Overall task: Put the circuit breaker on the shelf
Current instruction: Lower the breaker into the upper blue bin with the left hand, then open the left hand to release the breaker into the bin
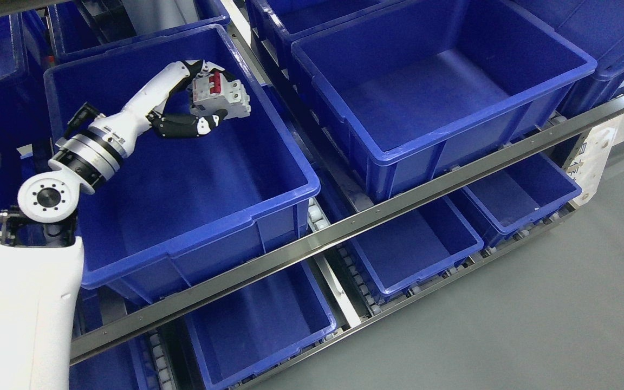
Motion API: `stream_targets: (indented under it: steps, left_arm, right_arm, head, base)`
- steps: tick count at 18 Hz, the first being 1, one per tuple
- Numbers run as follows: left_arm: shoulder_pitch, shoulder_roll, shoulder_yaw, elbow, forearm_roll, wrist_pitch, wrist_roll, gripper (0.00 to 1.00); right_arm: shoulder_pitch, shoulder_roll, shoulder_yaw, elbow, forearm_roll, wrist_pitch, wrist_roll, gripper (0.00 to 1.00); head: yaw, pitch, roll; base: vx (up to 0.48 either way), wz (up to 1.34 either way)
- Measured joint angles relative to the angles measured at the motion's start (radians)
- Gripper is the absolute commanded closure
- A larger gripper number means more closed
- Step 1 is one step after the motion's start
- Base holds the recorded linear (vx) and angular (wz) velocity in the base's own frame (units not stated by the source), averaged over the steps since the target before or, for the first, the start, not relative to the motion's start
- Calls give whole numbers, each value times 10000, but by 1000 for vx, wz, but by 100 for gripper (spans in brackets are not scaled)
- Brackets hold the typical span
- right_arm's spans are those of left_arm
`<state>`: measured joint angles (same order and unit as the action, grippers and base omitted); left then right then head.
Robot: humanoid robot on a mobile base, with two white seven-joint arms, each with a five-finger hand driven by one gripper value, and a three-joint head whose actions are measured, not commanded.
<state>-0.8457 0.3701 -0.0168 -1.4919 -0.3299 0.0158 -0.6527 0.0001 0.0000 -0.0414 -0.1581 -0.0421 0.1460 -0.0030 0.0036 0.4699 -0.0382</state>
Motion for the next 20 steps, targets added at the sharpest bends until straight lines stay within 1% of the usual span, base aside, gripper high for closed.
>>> stream_targets:
  steps: [4,8,9,10,11,12,15,16,19,20]
  left_arm:
    - [-122,409,57,888,-1099,-848,-162,88]
    - [-184,500,93,1625,-1949,-1105,-184,84]
    - [-191,500,101,1780,-2079,-1145,-184,80]
    - [-201,496,110,1954,-2215,-1160,-177,69]
    - [-203,484,113,2067,-2300,-1171,-149,53]
    - [-211,464,118,2191,-2378,-1177,-95,47]
    - [-233,383,143,2535,-2537,-1184,426,46]
    - [-249,363,187,2631,-2574,-1184,601,43]
    - [-297,305,329,2894,-2656,-1187,870,27]
    - [-323,291,384,2964,-2673,-1200,983,24]
  right_arm:
    - [0,0,0,0,-1,0,0,0]
    - [0,0,0,0,0,0,0,0]
    - [0,0,0,0,0,0,0,0]
    - [0,0,0,0,0,0,0,0]
    - [0,0,0,0,0,0,0,0]
    - [0,0,0,0,1,0,0,0]
    - [-1,0,0,0,1,0,0,0]
    - [-1,0,0,0,2,0,0,0]
    - [-1,0,0,0,2,0,0,0]
    - [-1,0,0,0,1,0,0,0]
  head:
    - [0,0,0]
    - [0,0,0]
    - [0,0,0]
    - [0,0,0]
    - [0,0,0]
    - [0,0,0]
    - [0,0,0]
    - [0,0,0]
    - [0,-1,0]
    - [0,0,0]
  base:
    - [0,0]
    - [0,0]
    - [0,0]
    - [0,0]
    - [0,0]
    - [0,0]
    - [0,0]
    - [0,0]
    - [0,0]
    - [0,0]
